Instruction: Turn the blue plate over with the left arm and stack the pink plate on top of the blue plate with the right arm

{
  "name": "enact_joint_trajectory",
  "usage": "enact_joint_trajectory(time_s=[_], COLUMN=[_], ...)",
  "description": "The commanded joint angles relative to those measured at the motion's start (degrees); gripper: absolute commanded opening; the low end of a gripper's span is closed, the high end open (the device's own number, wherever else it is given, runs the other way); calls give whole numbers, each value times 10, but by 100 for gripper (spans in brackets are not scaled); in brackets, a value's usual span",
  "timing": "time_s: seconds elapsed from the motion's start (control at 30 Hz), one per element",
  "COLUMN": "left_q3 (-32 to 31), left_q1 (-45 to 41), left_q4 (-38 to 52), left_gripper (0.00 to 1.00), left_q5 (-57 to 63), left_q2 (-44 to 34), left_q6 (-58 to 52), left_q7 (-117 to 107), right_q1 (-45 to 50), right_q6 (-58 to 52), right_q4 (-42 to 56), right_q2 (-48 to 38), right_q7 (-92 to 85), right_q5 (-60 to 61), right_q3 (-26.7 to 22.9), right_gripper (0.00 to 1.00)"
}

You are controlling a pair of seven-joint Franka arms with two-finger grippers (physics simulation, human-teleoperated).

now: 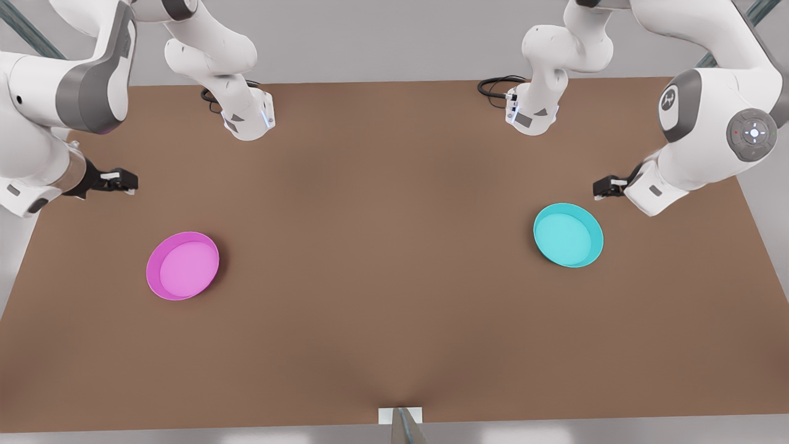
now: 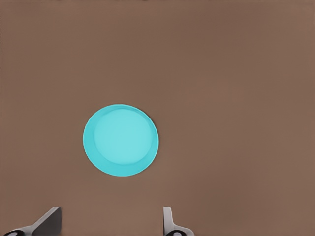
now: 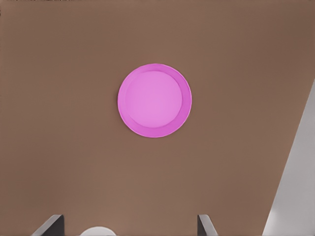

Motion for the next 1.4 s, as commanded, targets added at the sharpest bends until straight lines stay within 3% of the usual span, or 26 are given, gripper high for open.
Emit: enact_joint_trajectory(time_s=[0.0, 0.07, 0.13, 0.2, 0.43, 0.53, 0.77, 0.97, 1.03, 1.1, 1.27, 1.33, 1.37], left_q3=[0, 2, 2, 2, 4, 7, 15, 15, 15, 13, 9, 8, 8], left_q1=[-1, 16, 103, 139, 219, 220, 236, 233, 231, 230, 229, 224, 224], left_q4=[0, -21, -89, -160, -299, -312, -328, -327, -327, -325, -325, -325, -325], left_gripper=[100, 100, 100, 100, 100, 100, 100, 99, 88, 70, 70, 56, 56], left_q5=[2, 0, -30, -78, -171, -172, -216, -218, -218, -218, -218, -219, -218], left_q2=[2, 13, 76, 91, 127, 147, 208, 209, 209, 210, 215, 215, 215], left_q6=[34, 32, 60, 166, 387, 390, 413, 412, 413, 412, 413, 414, 421], left_q7=[5, -6, -1, 43, 547, 663, 645, 567, 565, 549, 545, 518, 515], right_q1=[-2, 0, 0, -8, -8, -9, -16, -21, -21, -22, -22, -22, -22], right_q6=[30, 31, 16, 4, -11, -11, -16, -13, -13, -13, -13, -13, -13], right_q4=[-3, -3, -3, -10, -11, -12, -23, -22, -22, -23, -22, -22, -22], right_q2=[-1, 0, 0, 2, 10, 13, 22, 31, 32, 32, 33, 33, 33], right_q7=[-47, -47, -46, -42, -41, -39, -34, -32, -32, -32, -32, -32, -32], right_q5=[-2, -2, -1, 1, 0, 0, 0, 0, 0, 0, -1, -1, -1], right_q3=[-1, 0, 0, -3, -3, -4, -6, -6, -6, -6, -6, -6, -6], right_gripper=[100, 100, 100, 100, 100, 100, 100, 100, 100, 100, 100, 100, 100])
